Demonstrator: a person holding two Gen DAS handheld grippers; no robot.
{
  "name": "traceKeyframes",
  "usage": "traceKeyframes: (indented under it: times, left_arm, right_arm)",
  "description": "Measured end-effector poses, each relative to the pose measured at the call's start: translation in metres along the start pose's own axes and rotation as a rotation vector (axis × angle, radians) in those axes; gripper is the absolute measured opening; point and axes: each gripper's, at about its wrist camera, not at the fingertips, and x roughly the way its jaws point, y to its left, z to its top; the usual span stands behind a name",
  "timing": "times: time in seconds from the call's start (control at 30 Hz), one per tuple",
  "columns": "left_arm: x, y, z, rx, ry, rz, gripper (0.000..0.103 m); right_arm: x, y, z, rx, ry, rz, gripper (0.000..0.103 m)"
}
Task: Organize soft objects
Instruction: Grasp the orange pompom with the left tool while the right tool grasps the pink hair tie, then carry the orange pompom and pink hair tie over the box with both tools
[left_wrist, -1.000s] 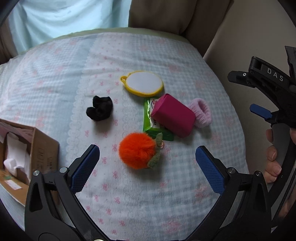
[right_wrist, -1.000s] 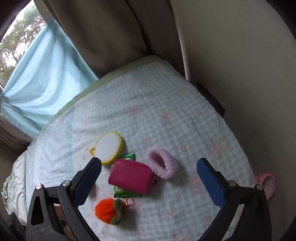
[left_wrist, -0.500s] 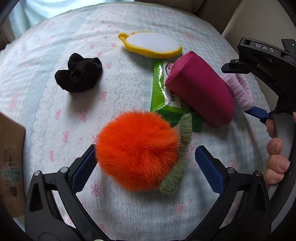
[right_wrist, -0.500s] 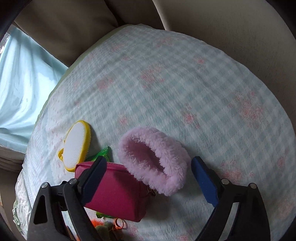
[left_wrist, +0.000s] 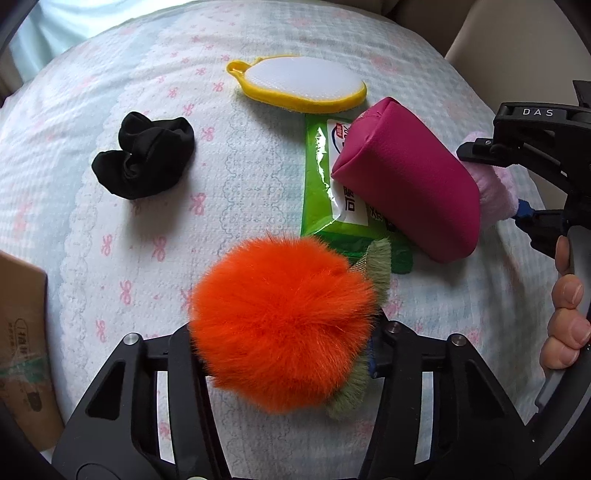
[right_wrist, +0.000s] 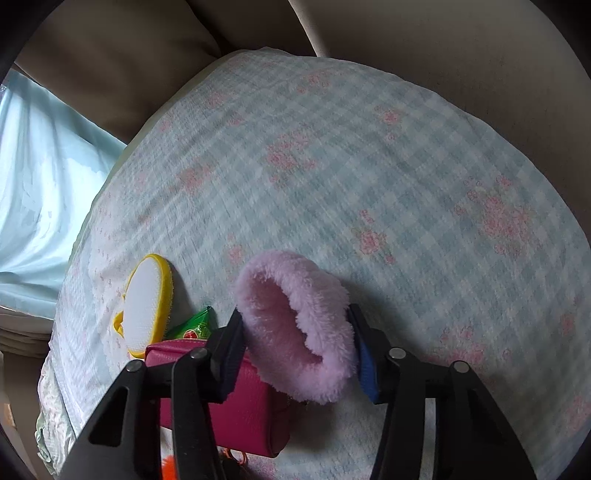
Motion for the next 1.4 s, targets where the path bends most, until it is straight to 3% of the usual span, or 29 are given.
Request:
traceKeyframes:
  times: [0.2,0.5,0.77,1.03,1.4]
  left_arm:
    - [-0.006,0.001,0.0,0.016,-0.009,0.004,0.042]
    - [-0.018,0.008,0.003,0.013,-0.037,0.003,0.041]
    - [-0.056,0.009,0.013,0.015,-0.109,-0.015,0.041]
    - [-0.126,0.009,0.021,0.019,-0.199,-0.05,0.04]
    - [-0.272,0.044,0.036,-0.002,-0.315,-0.094,0.04]
  right_arm:
    - [-0.005,0.007,0.001,-0.032,-0.01,-0.001,0.032]
    - [-0.02,0.01,0.002,-0.058,-0.036,0.002,0.03]
    - [-0.068,0.032,0.001,-0.147,-0.123,0.015,0.03]
    - [-0.134,0.047,-0.011,-0.194,-0.186,0.043,0.03]
    - [-0.263,0.085,-0.039,-0.32,-0.243,0.072,0.03]
